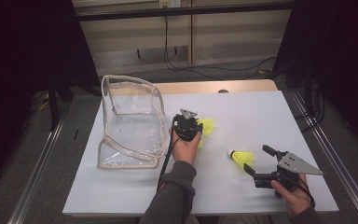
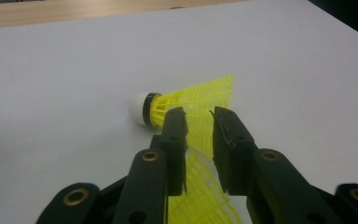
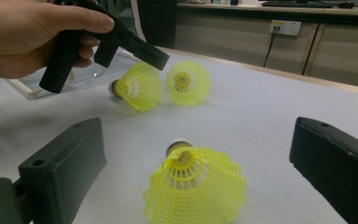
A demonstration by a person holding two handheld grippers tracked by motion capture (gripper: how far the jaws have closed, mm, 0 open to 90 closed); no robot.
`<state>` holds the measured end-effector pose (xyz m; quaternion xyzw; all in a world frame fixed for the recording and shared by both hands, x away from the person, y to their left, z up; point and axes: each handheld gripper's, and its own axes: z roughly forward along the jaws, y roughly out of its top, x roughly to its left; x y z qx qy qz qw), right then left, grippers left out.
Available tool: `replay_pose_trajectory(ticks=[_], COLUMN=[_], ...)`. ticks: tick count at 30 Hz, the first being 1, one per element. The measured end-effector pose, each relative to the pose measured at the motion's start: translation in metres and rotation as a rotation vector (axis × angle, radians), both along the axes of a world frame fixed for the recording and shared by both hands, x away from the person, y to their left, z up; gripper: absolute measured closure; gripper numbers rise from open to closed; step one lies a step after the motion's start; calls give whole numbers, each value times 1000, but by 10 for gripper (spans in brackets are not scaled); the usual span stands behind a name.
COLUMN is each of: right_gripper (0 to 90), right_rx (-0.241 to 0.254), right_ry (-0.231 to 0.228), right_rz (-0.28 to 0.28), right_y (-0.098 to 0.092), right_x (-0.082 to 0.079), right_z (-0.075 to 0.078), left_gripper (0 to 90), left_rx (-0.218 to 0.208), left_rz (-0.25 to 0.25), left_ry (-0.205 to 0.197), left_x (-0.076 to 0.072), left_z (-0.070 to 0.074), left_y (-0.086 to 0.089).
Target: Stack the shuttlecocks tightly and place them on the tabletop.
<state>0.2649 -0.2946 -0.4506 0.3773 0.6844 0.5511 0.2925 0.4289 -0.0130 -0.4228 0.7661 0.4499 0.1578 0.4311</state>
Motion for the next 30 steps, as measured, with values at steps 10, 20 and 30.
replay_pose_trajectory(ticks=[10,20,30], right_gripper=[27,27,27], right_rx=[3,1,3], right_ry=[-1,-1,-2], right_rz=[4,4,6], right_y=[1,1,1], right_x=[0,0,0], right_z=[0,0,0], left_gripper=[718,701,756], left_rx=[21,40,85], left_rz=[-5,-7,-9], left_ry=[21,34,43], left_x=[-3,-5,-5], left_z=[7,11,6], left_y=[1,4,2])
